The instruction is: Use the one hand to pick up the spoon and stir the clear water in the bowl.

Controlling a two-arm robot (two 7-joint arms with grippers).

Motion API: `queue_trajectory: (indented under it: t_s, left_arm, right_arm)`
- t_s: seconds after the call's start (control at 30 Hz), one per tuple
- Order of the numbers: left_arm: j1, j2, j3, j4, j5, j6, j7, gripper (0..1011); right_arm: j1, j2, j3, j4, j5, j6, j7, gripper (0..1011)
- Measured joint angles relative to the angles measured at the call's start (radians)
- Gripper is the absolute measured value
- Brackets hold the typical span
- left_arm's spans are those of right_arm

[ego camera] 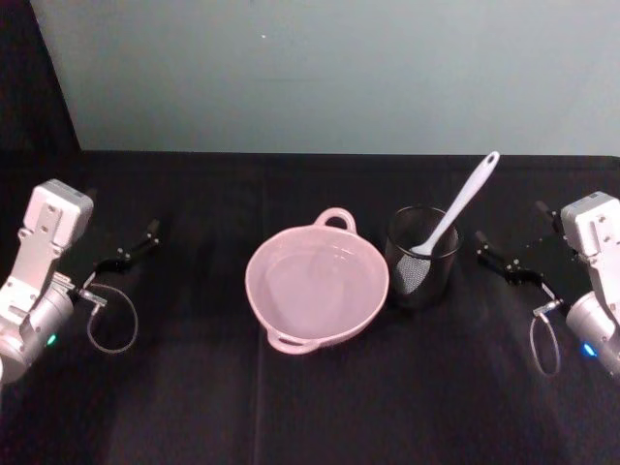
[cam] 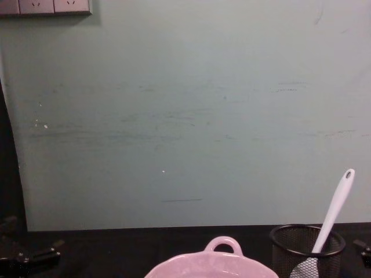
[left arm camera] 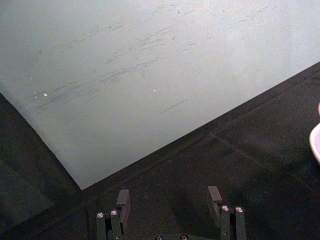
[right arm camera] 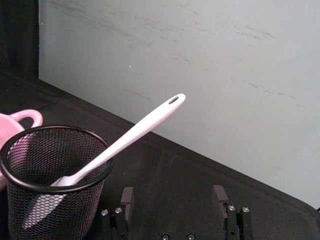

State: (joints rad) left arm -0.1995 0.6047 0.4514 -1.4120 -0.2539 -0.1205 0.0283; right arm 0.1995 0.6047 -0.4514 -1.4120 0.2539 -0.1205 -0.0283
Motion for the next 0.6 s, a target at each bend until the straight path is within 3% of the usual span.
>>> queue_trajectory:
  t_s: [0.4,0.5,0.6]
  left_arm:
    - [0.0,0.0,0.0,0.0,0.0,0.0,0.0,1011]
    - [0.0,0.0,0.0,0.0,0.0,0.0,0.0,1011]
    - [0.0,0.0,0.0,0.0,0.0,0.0,0.0,1011]
  right_arm:
    - [-0.006,0.001,0.006,-0.006,0.001,-0.003,0.002,1003]
    - [-0.035,0.006,0.036,-0.032,0.031,-0.019,0.012,1003]
    - [-0.079,0.012,0.077,-0.073,0.093,-0.026,0.029,1003]
